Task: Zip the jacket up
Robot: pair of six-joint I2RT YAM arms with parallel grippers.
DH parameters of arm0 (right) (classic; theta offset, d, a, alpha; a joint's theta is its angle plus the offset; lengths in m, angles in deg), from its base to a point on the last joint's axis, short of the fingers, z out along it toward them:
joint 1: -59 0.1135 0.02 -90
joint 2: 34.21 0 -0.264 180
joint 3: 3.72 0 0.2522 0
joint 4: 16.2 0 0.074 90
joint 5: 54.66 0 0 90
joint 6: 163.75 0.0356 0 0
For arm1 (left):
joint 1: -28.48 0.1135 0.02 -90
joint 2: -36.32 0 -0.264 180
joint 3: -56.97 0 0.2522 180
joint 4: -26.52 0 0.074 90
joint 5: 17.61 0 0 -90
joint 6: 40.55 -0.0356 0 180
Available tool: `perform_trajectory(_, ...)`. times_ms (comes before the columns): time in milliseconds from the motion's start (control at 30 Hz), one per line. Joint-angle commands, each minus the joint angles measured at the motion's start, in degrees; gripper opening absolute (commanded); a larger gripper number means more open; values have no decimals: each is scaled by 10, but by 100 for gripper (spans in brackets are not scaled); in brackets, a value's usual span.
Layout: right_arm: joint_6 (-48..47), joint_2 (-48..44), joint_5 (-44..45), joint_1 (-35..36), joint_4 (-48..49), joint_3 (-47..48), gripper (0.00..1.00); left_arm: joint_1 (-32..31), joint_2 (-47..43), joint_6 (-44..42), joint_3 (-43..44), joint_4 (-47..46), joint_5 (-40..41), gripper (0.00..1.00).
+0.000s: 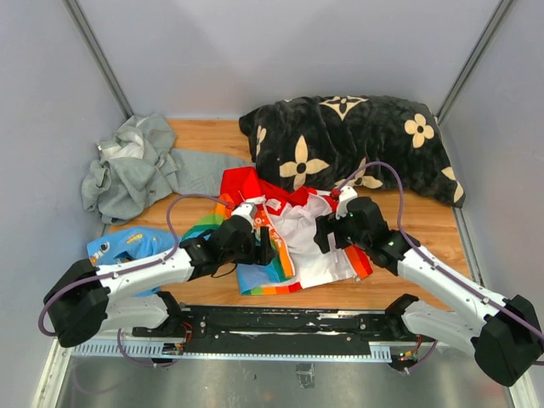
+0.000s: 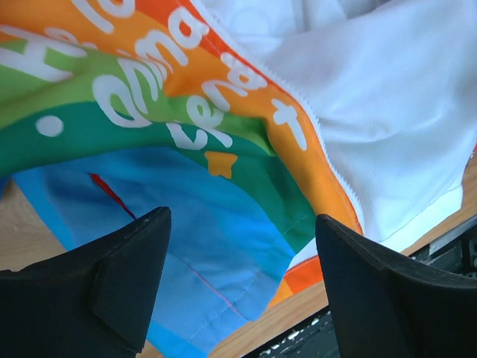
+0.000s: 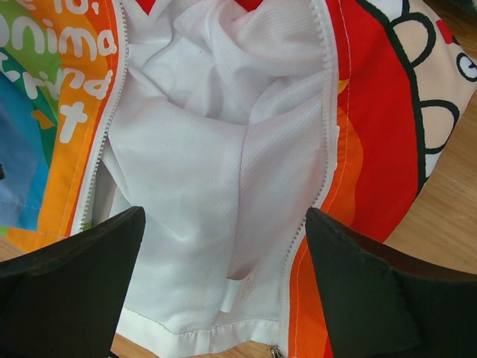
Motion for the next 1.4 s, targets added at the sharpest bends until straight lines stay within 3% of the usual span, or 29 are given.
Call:
perform_trajectory(0,-5,-18,5,10,14,-6,90,-27,25,19,-7,-5,28,83)
perform_trajectory(400,2,-42,10,10,39,-48,91,-39,73,50,-8,99,146,84)
perform_trajectory(567,1,-58,18,10,38,-52,91,-37,48,87,-13,153,222,71)
perform_trajectory(667,2,-62,23,10,36,-53,91,-31,24,103,-27,164,235,69)
perform_trajectory(1000,-11,-33,49,10,12,-7,91,1,-84,102,-63,181,216,65)
perform_trajectory(1200,-52,50,91,10,-32,93,92,1,-118,41,-30,108,147,72)
perform_trajectory(1367,-101,141,147,10,-37,163,90,5,-92,-11,1,22,97,76)
